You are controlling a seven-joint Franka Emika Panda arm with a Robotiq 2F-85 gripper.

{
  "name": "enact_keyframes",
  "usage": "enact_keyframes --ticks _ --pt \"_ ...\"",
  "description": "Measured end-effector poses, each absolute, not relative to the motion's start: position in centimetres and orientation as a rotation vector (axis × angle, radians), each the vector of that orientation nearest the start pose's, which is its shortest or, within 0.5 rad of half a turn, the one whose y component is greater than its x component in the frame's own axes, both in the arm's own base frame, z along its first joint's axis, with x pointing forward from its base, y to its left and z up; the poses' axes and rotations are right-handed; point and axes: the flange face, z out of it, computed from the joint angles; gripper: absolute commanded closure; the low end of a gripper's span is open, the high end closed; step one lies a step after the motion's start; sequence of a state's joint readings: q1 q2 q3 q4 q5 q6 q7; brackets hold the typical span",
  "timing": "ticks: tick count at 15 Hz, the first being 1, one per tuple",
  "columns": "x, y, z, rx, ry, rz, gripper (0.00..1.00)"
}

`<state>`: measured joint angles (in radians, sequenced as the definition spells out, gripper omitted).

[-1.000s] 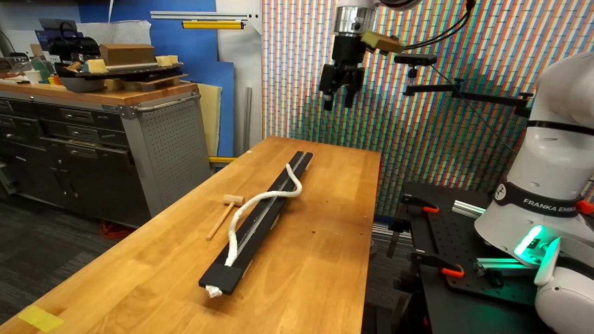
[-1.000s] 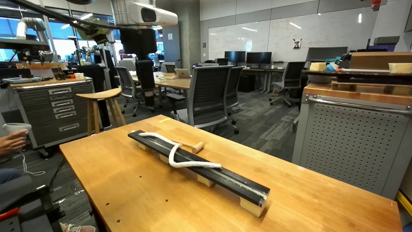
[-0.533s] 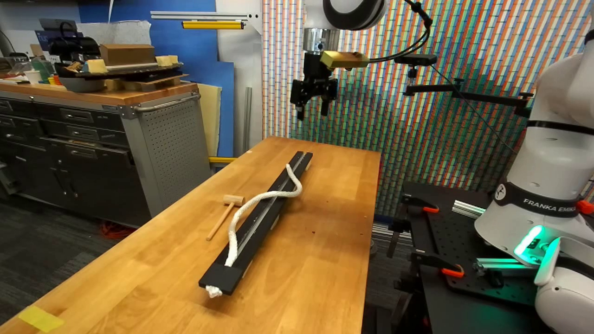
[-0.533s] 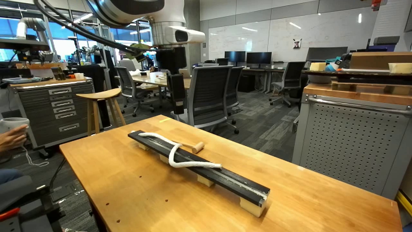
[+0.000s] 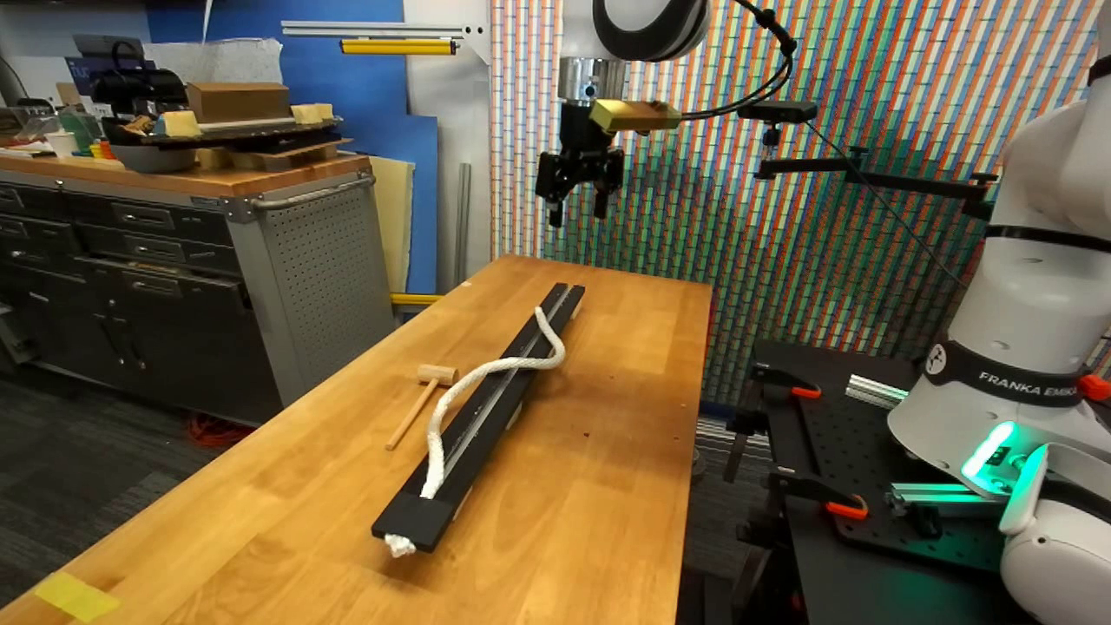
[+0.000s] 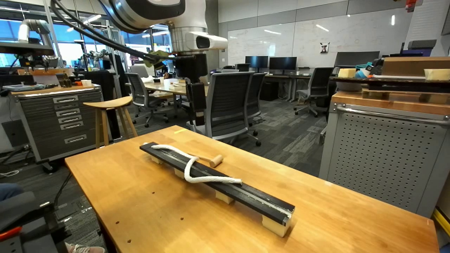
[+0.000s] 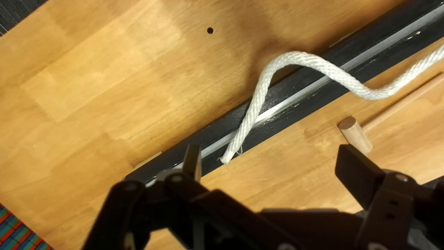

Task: Lay the white rope on the black board

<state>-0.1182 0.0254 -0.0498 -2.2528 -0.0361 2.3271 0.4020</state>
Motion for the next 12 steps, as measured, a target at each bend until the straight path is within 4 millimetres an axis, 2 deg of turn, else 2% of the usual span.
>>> enact_keyframes --ticks 3,6,9,12 --pt "52.0 -8.7 35.4 -3.039 0.878 -0.071 0.00" --pt "52.3 -8.9 34.5 -2.999 1.008 -0.068 0.00" --pt "53.1 -9.5 32.1 -2.974 1.145 -0.064 0.00" --pt "54.1 -10.0 29.0 -2.960 1.210 -0.041 0.00"
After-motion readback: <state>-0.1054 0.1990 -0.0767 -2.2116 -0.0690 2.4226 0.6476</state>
